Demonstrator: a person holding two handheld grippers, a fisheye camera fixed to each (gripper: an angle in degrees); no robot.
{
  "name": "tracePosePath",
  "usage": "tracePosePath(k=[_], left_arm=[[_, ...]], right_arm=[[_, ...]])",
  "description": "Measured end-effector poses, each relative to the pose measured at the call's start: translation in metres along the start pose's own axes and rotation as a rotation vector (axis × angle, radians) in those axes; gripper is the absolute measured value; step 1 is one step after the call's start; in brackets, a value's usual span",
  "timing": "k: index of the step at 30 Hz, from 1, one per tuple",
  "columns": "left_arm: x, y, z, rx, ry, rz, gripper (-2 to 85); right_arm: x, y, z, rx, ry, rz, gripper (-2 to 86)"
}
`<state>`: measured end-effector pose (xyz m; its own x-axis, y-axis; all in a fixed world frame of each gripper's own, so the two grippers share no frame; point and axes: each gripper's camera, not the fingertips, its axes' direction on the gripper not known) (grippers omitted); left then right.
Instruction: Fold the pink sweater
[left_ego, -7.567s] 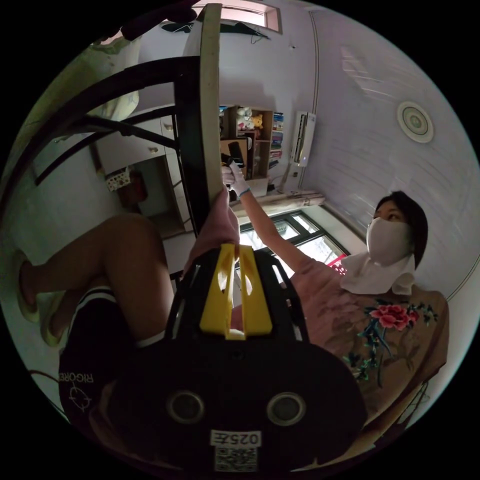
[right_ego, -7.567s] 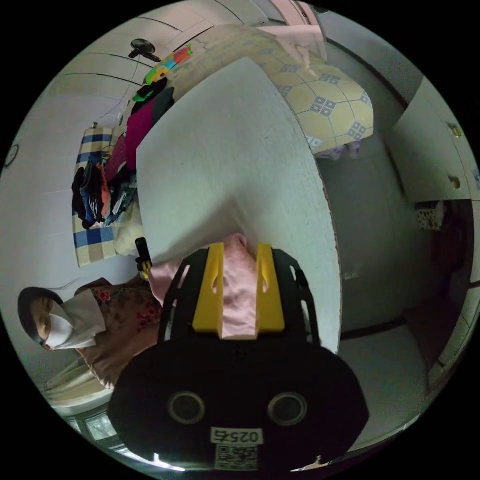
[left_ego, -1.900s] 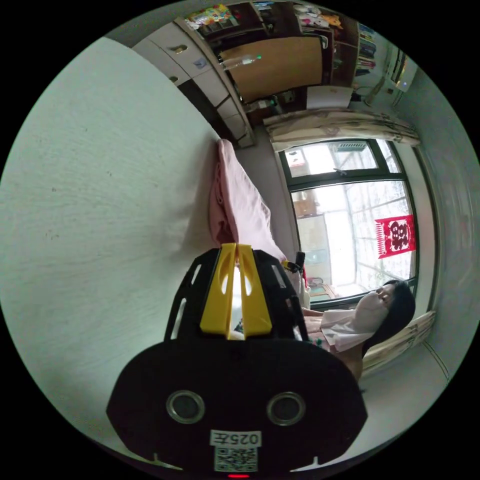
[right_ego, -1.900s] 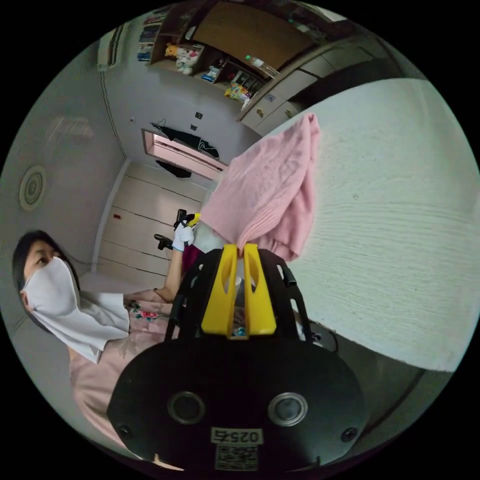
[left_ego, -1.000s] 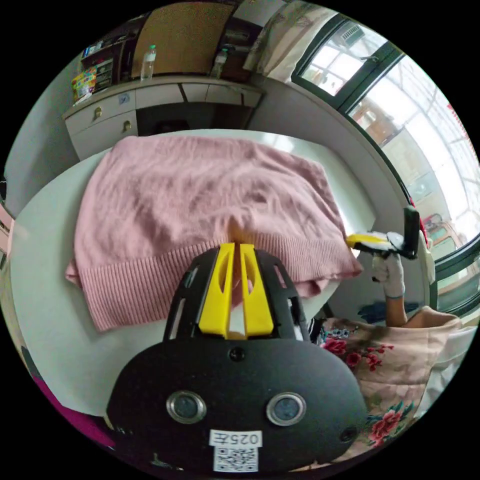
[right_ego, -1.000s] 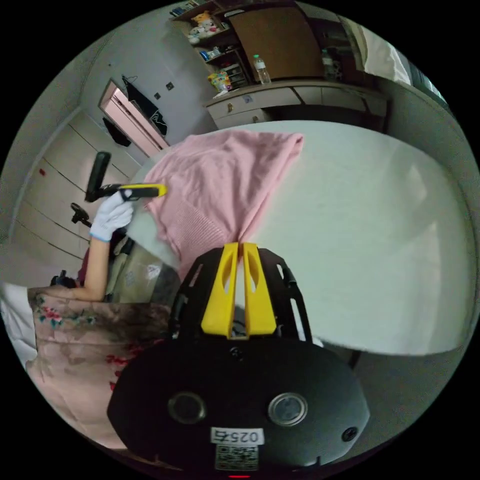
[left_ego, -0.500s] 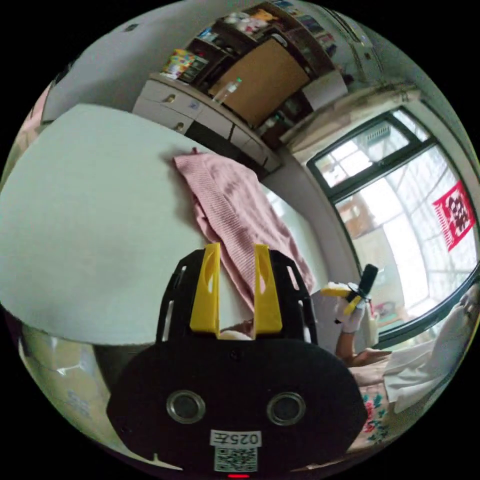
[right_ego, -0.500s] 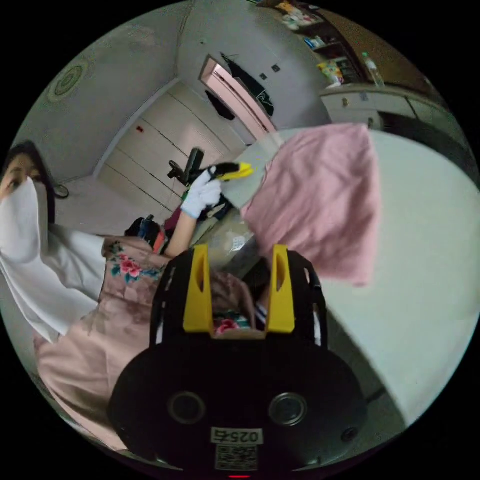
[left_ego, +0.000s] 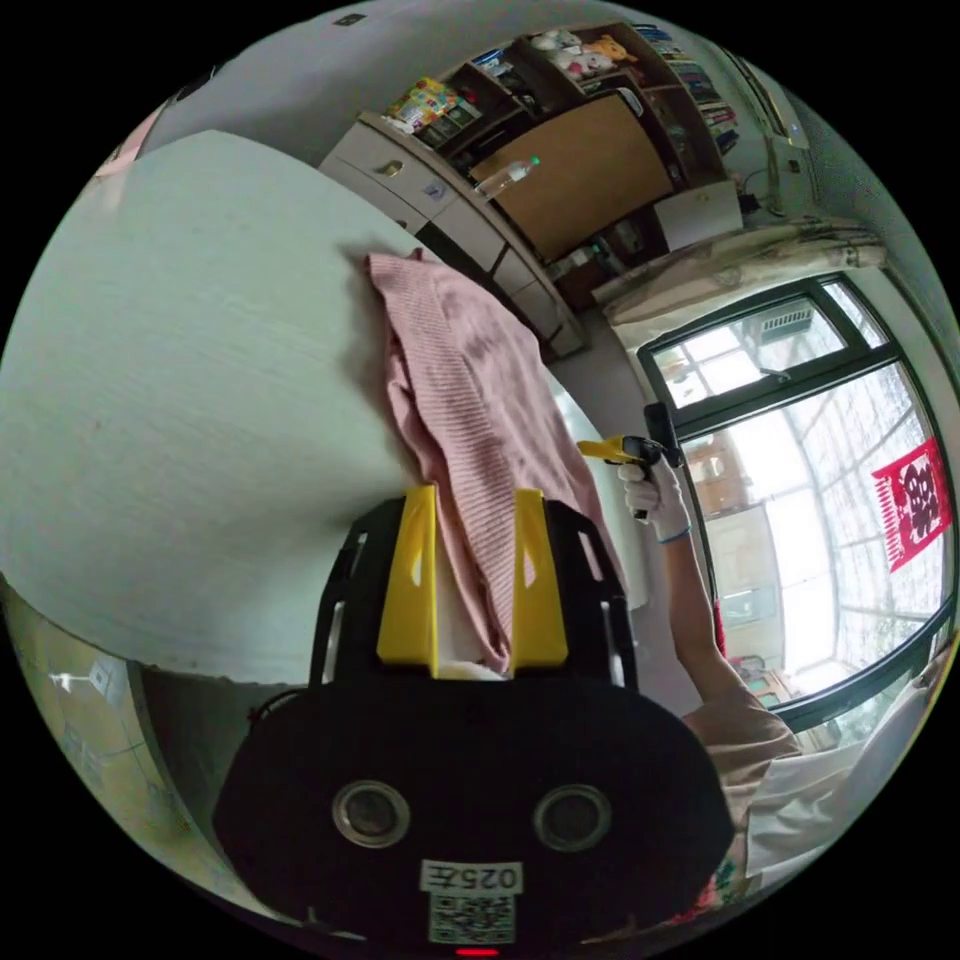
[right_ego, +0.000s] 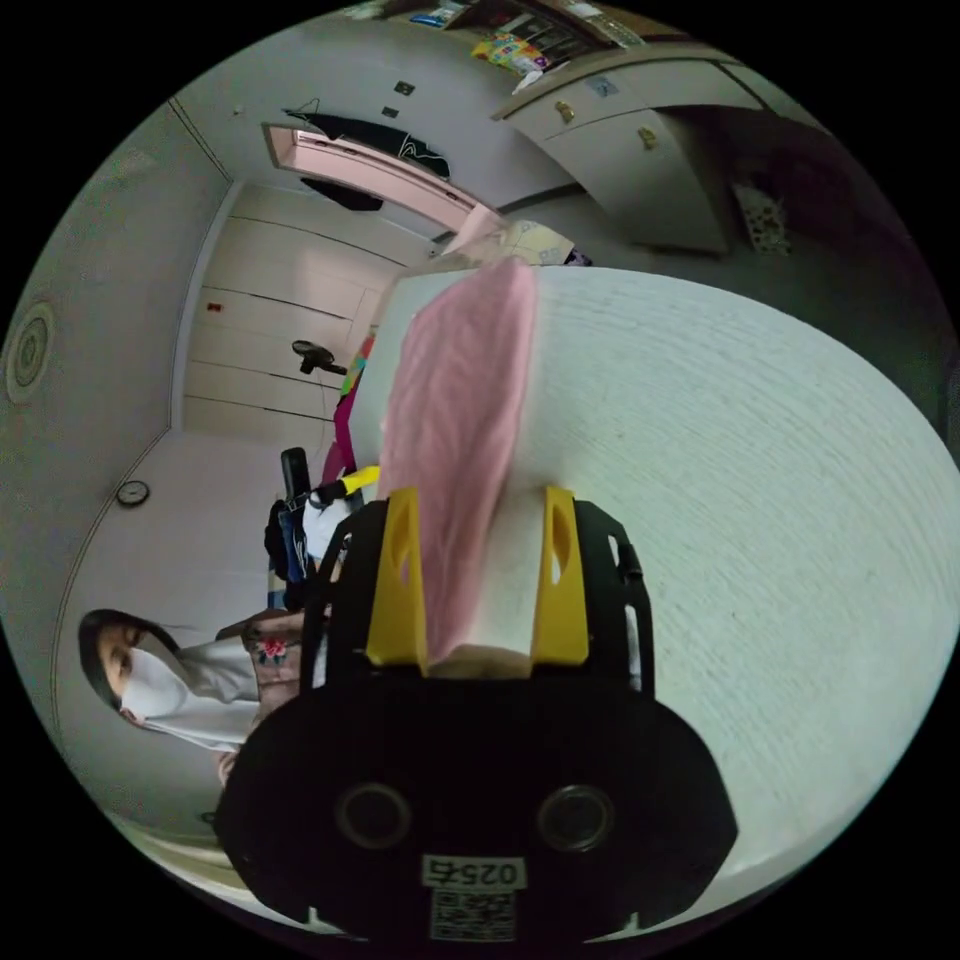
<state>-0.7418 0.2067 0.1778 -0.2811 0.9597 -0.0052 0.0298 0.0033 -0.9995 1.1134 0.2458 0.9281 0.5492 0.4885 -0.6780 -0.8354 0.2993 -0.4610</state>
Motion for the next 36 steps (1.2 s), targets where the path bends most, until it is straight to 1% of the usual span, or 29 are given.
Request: tracePosePath(k=[5,7,8,9,13,18,19,20,21,22,24,27,29,30,32,34,36], left_arm=[[-0.016,-0.019,0.01,-0.004,0.062,-0.027,5.7],[-0.022,-0.022,0.01,-0.004,0.078,-0.032,5.3],[-0.026,-0.023,0.008,-0.003,0.083,-0.034,5.0],[-0.029,-0.023,0.007,-0.001,0.088,-0.038,4.9],[-0.055,-0.019,-0.004,0.041,0.167,-0.084,4.1],[-0.059,-0.027,-0.007,0.021,0.125,-0.064,2.9],[-0.06,-0.03,-0.008,0.009,0.11,-0.064,1.9],[-0.062,-0.032,-0.008,-0.005,0.087,-0.06,0.3],[-0.064,-0.033,-0.008,-0.012,0.066,-0.064,-0.5],[-0.068,-0.034,-0.01,-0.026,0.066,-0.059,-1.0],[-0.074,-0.033,-0.021,-0.005,0.111,-0.048,-1.5],[-0.08,-0.029,-0.051,0.048,0.244,0.007,-1.6],[-0.072,-0.026,-0.076,0.075,0.342,0.104,-1.7],[-0.071,-0.025,-0.083,0.084,0.368,0.119,-1.7],[-0.061,-0.025,-0.106,0.098,0.479,0.189,-1.6],[-0.048,-0.03,-0.12,0.082,0.525,0.249,-1.6],[-0.031,-0.04,-0.131,0.069,0.522,0.311,-1.6]], right_arm=[[0.003,-0.019,-0.006,-0.062,-0.108,-0.031,17.1],[-0.001,-0.025,-0.003,-0.074,-0.06,-0.037,14.1],[-0.004,-0.027,-0.004,-0.087,-0.008,-0.047,13.9],[-0.005,-0.028,-0.005,-0.093,0.003,-0.053,13.9],[-0.002,-0.021,-0.019,-0.066,-0.021,-0.065,13.9],[0.006,-0.018,-0.027,-0.082,-0.079,-0.07,12.8],[0.006,-0.018,-0.026,-0.09,-0.093,-0.072,10.2],[0.006,-0.016,-0.027,-0.083,-0.063,-0.066,6.4],[0.006,-0.015,-0.028,-0.081,-0.027,-0.052,3.9],[0.007,-0.012,-0.029,-0.077,0.058,-0.021,0.9],[0.004,-0.002,-0.041,-0.033,0.044,-0.039,0.0],[-0.009,0.028,-0.071,0.057,-0.136,-0.126,-0.5],[-0.024,0.057,-0.093,0.117,-0.299,-0.216,-0.6],[-0.029,0.064,-0.098,0.132,-0.328,-0.239,-0.6],[-0.046,0.093,-0.12,0.2,-0.427,-0.296,-0.7],[-0.061,0.111,-0.136,0.235,-0.481,-0.334,-0.7],[-0.078,0.122,-0.152,0.262,-0.49,-0.365,-0.8]])
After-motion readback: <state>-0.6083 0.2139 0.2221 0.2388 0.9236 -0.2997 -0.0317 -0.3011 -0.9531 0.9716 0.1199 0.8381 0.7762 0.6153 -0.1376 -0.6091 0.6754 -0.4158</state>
